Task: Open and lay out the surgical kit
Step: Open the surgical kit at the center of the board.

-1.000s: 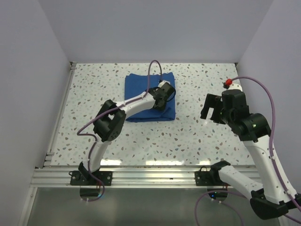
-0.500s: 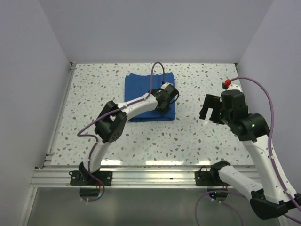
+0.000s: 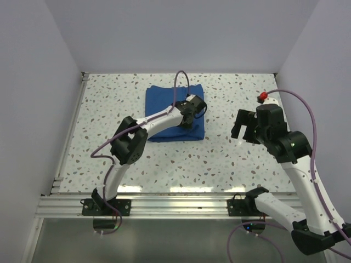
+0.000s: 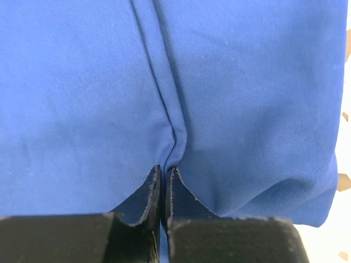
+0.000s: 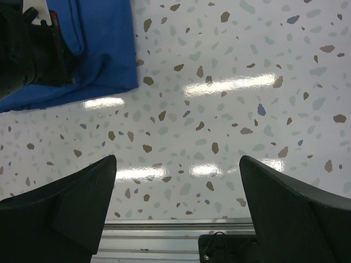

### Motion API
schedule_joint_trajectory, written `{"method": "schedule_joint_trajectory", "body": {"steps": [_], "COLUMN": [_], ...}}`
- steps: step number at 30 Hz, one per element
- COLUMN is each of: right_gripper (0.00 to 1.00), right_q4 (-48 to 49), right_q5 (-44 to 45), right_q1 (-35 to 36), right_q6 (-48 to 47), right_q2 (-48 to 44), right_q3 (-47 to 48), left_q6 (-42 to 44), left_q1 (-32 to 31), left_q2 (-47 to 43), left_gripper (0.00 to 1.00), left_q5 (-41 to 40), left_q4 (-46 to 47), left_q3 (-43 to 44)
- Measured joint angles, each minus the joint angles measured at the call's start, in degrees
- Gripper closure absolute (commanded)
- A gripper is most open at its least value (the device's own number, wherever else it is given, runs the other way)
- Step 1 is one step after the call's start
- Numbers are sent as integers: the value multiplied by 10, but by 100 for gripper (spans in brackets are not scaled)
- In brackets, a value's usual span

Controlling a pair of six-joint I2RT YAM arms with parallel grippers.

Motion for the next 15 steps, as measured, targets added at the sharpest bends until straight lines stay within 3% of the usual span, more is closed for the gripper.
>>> {"method": "schedule_joint_trajectory", "body": {"steps": [8,15], "right_gripper": [2,3], "right_q4": [41,83], "right_q5": [-17,-39], "right_q1": [0,0], "right_q6": [-10,-14], "right_q2": [72,175], "right_q3": [7,70], "left_q6": [-1,-5], "left_q1": [52,173], "left_q2": [-34,-229], "left_gripper": [100,100], "left_q5": [41,32], "left_q4": [-28,-13], "left_q3": [16,-79]}}
